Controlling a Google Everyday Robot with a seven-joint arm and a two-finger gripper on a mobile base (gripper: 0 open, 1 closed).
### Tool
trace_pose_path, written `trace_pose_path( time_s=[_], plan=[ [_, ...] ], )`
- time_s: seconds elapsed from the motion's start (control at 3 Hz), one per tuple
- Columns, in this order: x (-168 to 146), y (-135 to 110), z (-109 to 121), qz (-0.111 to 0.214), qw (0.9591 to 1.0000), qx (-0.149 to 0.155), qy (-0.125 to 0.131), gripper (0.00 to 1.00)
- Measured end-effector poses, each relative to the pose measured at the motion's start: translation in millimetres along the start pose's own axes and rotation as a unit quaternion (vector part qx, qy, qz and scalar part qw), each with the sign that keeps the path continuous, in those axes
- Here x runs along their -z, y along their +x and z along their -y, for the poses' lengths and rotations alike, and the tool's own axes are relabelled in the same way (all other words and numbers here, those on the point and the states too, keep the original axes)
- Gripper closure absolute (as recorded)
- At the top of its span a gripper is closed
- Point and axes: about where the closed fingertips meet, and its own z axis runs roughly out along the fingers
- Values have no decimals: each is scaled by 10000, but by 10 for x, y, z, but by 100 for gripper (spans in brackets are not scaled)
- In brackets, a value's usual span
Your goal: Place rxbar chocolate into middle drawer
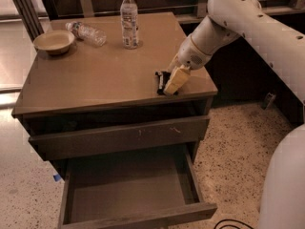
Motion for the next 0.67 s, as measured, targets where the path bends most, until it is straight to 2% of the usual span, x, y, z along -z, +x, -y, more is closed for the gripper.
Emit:
trace_pose_path(
  time_s=[0.33, 0.67],
  plan=[
    [70, -136, -41, 14, 9999, 100, -38, 100],
    [69, -136, -41, 14, 9999, 100, -38, 100]
  ],
)
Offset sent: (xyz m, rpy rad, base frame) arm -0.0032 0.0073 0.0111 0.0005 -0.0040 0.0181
